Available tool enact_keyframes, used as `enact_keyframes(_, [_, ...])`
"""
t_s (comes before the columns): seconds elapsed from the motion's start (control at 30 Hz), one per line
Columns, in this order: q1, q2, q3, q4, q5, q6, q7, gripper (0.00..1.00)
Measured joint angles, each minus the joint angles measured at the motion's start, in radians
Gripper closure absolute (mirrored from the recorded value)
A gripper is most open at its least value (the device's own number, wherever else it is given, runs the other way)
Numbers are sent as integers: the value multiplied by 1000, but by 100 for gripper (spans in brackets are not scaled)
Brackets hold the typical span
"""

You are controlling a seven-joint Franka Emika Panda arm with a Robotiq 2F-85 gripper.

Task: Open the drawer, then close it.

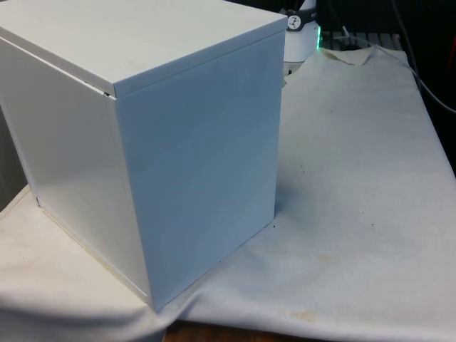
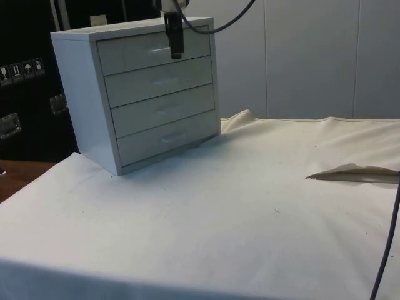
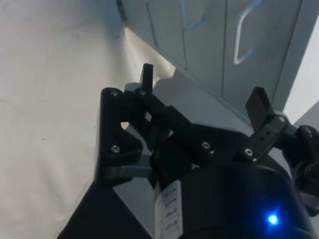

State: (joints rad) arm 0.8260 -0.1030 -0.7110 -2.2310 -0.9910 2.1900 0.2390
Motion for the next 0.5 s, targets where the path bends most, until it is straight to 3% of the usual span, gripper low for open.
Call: enact_keyframes(0.5, [1, 40, 14, -5, -84, -13, 53, 0])
